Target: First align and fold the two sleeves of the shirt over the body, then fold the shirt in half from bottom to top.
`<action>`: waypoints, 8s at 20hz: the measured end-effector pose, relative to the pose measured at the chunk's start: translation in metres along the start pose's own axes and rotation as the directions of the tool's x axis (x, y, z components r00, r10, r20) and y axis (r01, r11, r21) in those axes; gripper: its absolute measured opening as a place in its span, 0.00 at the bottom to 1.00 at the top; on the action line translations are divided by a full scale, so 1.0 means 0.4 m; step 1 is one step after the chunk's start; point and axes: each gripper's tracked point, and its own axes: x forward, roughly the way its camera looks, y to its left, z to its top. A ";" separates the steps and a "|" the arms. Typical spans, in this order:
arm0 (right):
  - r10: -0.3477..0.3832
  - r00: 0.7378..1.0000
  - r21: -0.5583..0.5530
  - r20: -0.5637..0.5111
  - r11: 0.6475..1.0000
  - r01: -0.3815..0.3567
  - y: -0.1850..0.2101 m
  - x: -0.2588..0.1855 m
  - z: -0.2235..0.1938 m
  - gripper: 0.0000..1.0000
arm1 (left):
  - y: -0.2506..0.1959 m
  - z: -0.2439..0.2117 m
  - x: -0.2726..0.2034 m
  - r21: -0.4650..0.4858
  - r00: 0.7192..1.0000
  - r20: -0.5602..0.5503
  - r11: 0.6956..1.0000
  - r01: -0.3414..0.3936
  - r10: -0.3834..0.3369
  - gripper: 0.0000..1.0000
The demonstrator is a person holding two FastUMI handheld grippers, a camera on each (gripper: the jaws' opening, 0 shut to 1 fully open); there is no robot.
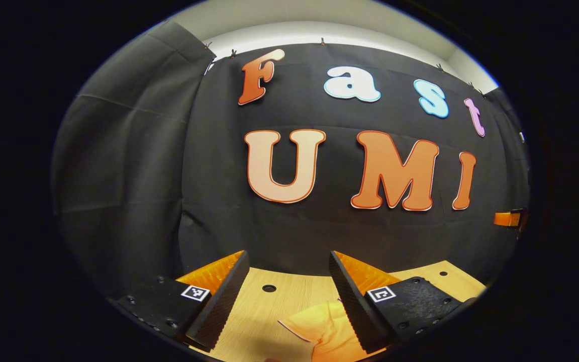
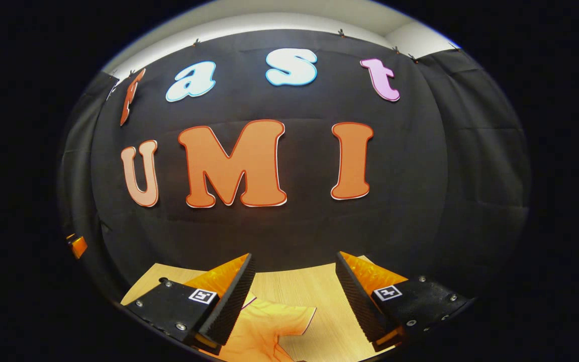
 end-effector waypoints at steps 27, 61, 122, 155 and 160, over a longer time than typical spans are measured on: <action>-0.077 0.357 0.000 -0.931 0.978 0.210 -0.113 0.336 -0.904 0.99 | 0.091 -0.135 0.065 0.014 0.986 -0.138 0.996 -0.091 0.092 0.98; -0.106 0.530 -0.104 -0.841 0.994 0.034 0.060 0.351 -0.736 0.01 | 0.220 -0.146 0.047 0.009 0.985 -0.147 0.996 -0.086 0.086 0.98; 0.266 0.858 0.020 -0.440 0.958 -0.287 -0.059 0.122 -0.233 0.99 | -0.018 -1.014 0.341 -0.011 0.252 -0.965 0.942 -0.335 0.079 0.99; 0.318 0.831 0.145 -0.456 0.948 -0.283 -0.076 0.056 -0.259 0.99 | -0.035 -1.021 0.326 0.060 0.212 -0.968 0.940 -0.335 0.138 0.94; 0.327 0.824 0.180 -0.462 0.945 -0.274 -0.099 0.073 -0.271 0.99 | -0.083 -1.031 0.340 0.031 0.215 -0.970 0.935 -0.354 0.114 0.64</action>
